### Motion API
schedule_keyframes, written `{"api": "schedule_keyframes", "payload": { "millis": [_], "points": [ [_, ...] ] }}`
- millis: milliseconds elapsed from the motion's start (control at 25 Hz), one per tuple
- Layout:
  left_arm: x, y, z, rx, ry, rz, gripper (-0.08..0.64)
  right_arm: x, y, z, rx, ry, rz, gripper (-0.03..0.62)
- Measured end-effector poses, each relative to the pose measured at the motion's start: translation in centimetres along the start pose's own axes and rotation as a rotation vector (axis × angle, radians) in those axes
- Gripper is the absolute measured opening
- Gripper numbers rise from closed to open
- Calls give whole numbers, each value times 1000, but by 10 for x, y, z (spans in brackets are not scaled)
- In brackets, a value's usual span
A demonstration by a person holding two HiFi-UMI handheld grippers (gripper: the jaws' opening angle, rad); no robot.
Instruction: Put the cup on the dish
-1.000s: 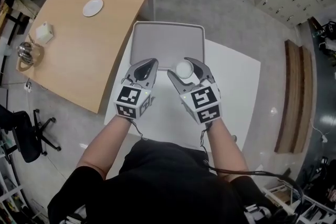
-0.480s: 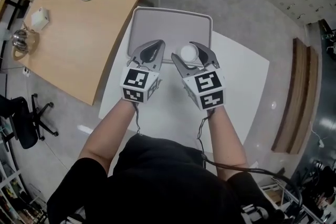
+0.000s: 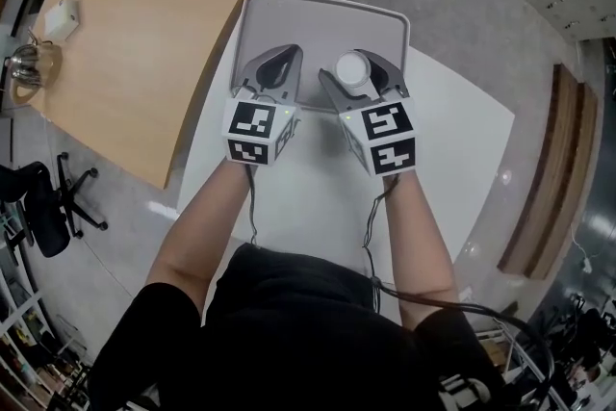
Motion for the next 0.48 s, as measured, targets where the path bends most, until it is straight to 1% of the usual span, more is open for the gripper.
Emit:
{"api": "schedule_keyframes", "payload": {
  "millis": [160,280,400,480],
  "points": [
    [14,20,-13,-13,26,-7,8,8,27,12,-1,12,-20,252],
    [23,30,-18,-19,30,-9,8,14,40,16,-5,17,-36,252],
    [29,40,-22,-35,34,7,8,21,55,21,-8,15,-53,252],
    [33,46,-27,-42,59,16,8,25,67,24,-10,17,-62,252]
  ]
}}
Point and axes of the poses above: the fingertips, and each gripper's own axes: y forward along the fingers, z to its right, x out of its underside, the point moved 7 cm from there along -y, backward along the fingers, and after that the axes turned 5 degrees about z, right-handed, at the moved point
